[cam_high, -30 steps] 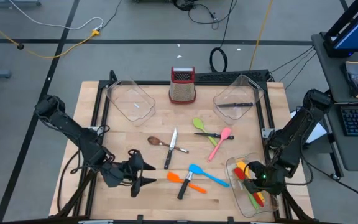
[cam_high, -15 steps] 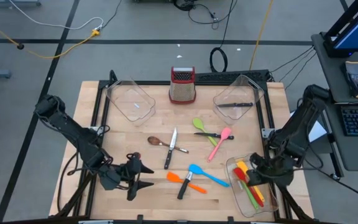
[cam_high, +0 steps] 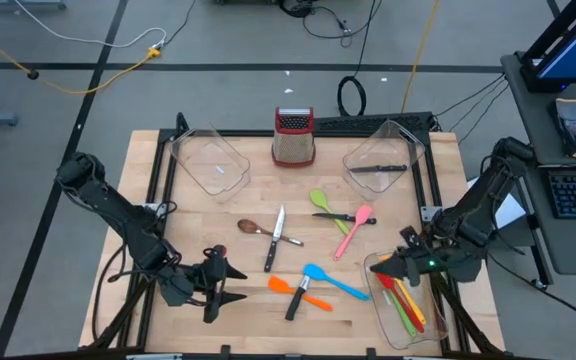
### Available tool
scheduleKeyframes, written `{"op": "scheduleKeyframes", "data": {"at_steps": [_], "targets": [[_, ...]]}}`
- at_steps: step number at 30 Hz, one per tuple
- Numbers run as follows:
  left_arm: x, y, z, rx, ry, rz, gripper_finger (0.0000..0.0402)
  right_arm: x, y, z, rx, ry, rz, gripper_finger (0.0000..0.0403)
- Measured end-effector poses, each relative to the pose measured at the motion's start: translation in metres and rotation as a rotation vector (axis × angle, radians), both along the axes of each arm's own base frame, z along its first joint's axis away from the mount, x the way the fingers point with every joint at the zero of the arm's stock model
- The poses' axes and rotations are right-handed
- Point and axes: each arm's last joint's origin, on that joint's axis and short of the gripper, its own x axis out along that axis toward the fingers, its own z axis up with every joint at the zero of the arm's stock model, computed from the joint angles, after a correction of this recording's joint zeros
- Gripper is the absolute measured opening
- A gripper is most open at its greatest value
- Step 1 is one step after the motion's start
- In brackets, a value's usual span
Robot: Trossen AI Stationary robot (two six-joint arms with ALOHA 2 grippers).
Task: Pick & Place Kitchen Items
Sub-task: Put the blue spatula into the bottom transparent bin
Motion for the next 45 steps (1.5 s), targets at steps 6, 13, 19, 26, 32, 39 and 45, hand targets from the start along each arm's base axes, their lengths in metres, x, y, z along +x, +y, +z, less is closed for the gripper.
{"op": "scheduleKeyframes", "data": {"at_steps": [6,13,19,26,32,39,45], "targets": [[0.001,0.001,0.0,0.001,-0.001,0.007,0.0241,0.023,-0.019,0.016,-0.251,-0.143,-0.058,0.0001],[0.007,0.008,0.0,0.012,-0.002,0.035,0.0241,0.049,-0.05,0.022,-0.474,-0.21,-0.004,0.0001],[0.013,0.016,0.0,-0.003,-0.001,0.08,0.0241,0.066,-0.076,0.019,-0.567,-0.217,0.087,0.0001],[0.021,0.027,0.0,-0.011,0.0,0.134,0.0241,0.086,-0.097,0.004,-0.602,-0.185,0.236,0.0001],[0.026,0.037,-0.002,0.004,0.018,0.172,0.0241,0.099,-0.104,-0.011,-0.64,-0.164,0.366,0.0],[0.031,0.047,-0.003,0.013,0.032,0.213,0.0241,0.113,-0.098,-0.035,-0.621,-0.137,0.591,0.0],[0.035,0.054,-0.004,0.002,0.04,0.252,0.0241,0.122,-0.094,-0.06,-0.581,-0.041,0.74,0.0]]}}
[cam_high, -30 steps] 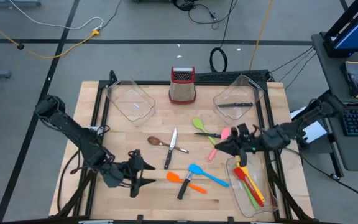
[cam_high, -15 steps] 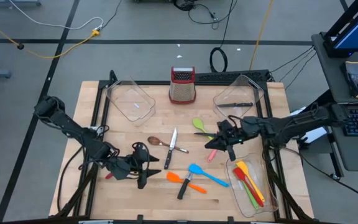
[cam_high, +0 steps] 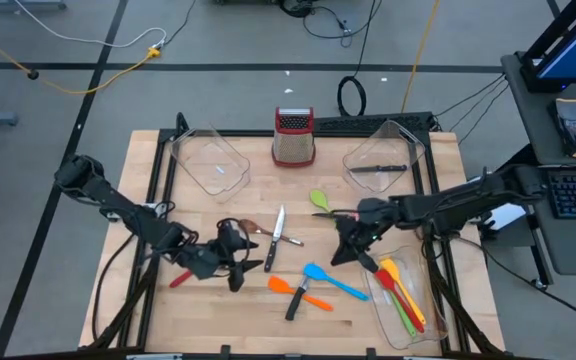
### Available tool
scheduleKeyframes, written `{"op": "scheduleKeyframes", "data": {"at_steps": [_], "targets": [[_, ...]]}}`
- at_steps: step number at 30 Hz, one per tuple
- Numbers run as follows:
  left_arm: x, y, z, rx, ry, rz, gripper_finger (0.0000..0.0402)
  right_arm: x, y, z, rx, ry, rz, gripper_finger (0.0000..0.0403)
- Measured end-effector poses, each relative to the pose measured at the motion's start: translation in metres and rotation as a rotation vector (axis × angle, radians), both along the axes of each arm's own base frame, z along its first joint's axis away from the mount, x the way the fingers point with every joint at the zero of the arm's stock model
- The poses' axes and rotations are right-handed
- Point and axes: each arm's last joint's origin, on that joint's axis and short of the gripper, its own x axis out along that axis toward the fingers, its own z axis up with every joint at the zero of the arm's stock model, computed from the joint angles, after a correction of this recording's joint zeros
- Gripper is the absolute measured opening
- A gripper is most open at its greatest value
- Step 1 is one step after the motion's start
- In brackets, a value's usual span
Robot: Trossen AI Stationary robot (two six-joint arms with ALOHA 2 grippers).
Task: Pick & Place Kitchen Items
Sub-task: Put the blue spatula into the bottom transparent bin
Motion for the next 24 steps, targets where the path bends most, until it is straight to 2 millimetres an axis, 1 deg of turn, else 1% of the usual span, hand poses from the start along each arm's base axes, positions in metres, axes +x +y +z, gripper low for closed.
{"op": "scheduleKeyframes", "data": {"at_steps": [3,8,11,14,20,24], "targets": [[0.002,0.003,0.0,-0.002,0.0,0.013,0.0241,0.006,0.001,-0.005,-0.043,0.08,0.026,0.0],[0.003,0.006,0.0,-0.005,0.0,0.029,0.0241,0.018,0.002,-0.003,-0.144,0.196,0.09,0.0],[0.004,0.007,0.0,-0.006,0.0,0.034,0.0241,0.027,0.004,-0.002,-0.168,0.245,0.111,0.0],[0.004,0.007,0.0,-0.009,-0.001,0.035,0.0241,0.032,0.006,-0.005,-0.178,0.306,0.124,0.0],[0.004,0.007,0.0,-0.009,0.0,0.034,0.0241,0.043,0.017,-0.014,-0.194,0.361,0.157,0.0],[0.004,0.007,0.0,-0.007,0.0,0.032,0.0241,0.049,0.027,-0.018,-0.268,0.37,0.153,0.0]]}}
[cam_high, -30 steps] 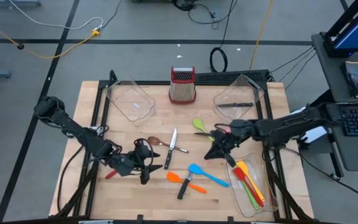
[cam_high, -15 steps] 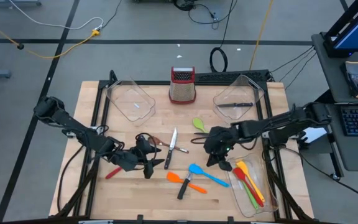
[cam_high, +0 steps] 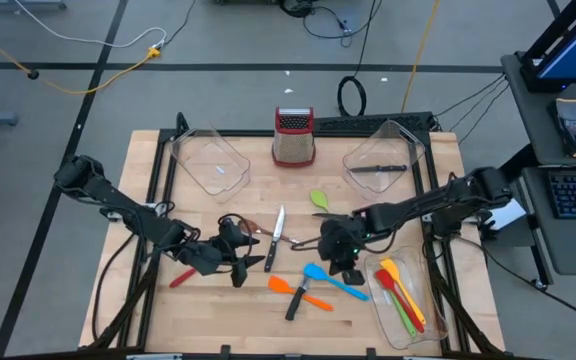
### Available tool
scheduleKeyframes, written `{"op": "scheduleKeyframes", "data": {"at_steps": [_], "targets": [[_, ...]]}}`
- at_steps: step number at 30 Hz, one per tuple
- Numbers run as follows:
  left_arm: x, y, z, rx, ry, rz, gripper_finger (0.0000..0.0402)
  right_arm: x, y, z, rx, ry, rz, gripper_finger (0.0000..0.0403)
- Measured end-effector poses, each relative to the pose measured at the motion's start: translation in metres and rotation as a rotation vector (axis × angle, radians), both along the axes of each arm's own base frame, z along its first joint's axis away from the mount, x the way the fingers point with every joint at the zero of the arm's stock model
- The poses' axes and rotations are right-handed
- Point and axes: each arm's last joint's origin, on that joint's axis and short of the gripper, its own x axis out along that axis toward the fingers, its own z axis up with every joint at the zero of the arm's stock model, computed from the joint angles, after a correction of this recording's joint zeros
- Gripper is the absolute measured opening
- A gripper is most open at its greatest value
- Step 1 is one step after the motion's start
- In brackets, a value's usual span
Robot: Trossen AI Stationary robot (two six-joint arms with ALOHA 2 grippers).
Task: Pick & Place Kitchen Items
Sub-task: Put the blue spatula into the bottom transparent bin
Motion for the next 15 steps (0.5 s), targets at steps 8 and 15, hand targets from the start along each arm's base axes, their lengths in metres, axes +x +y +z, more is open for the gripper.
{"op": "scheduleKeyframes", "data": {"at_steps": [8,15], "targets": [[0.0,0.0,-0.001,0.007,0.007,-0.005,0.0241,0.015,0.007,-0.012,-0.042,0.046,0.016,0.0],[-0.001,-0.001,-0.002,-0.004,0.029,-0.033,0.0241,0.017,0.005,-0.019,-0.047,0.075,0.01,0.0025]]}}
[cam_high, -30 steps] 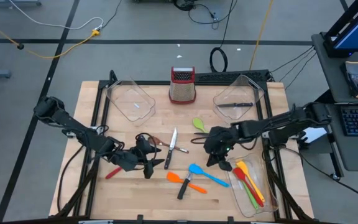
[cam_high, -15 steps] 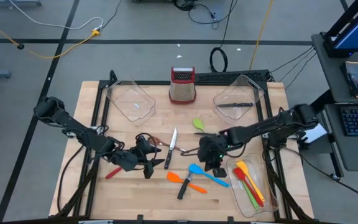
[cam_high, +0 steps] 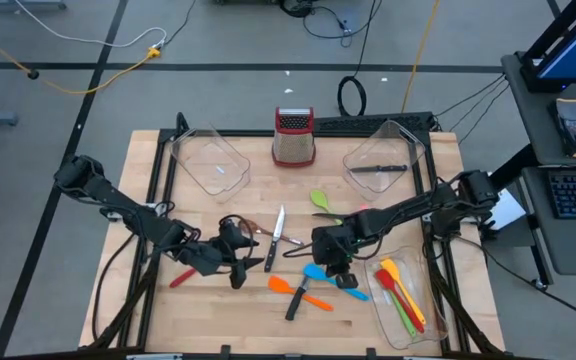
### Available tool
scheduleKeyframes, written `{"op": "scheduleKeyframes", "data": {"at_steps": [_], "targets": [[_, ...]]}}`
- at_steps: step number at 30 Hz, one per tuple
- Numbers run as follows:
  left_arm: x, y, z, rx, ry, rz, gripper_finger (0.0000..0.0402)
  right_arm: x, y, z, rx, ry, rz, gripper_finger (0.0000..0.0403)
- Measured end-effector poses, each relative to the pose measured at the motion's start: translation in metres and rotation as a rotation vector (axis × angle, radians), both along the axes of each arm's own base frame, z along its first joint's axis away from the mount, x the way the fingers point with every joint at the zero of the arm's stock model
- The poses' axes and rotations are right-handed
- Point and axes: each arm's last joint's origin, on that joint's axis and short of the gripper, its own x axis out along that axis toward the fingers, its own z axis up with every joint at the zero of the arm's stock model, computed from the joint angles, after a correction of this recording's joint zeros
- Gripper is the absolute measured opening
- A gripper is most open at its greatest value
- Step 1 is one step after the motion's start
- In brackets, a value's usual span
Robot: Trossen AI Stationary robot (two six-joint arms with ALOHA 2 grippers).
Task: Pick & Place Kitchen Items
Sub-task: Put the blue spatula into the bottom transparent bin
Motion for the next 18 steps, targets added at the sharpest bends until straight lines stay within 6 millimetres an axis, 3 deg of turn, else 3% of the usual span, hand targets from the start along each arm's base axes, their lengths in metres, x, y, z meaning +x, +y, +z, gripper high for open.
{"op": "scheduleKeyframes", "data": {"at_steps": [10,18], "targets": [[0.0,0.0,-0.001,0.004,0.007,0.0,0.0241,0.001,-0.005,0.0,-0.025,-0.033,0.034,0.0137],[0.0,0.0,-0.001,0.0,0.006,0.003,0.0241,0.003,-0.024,-0.001,-0.058,-0.021,-0.008,0.0204]]}}
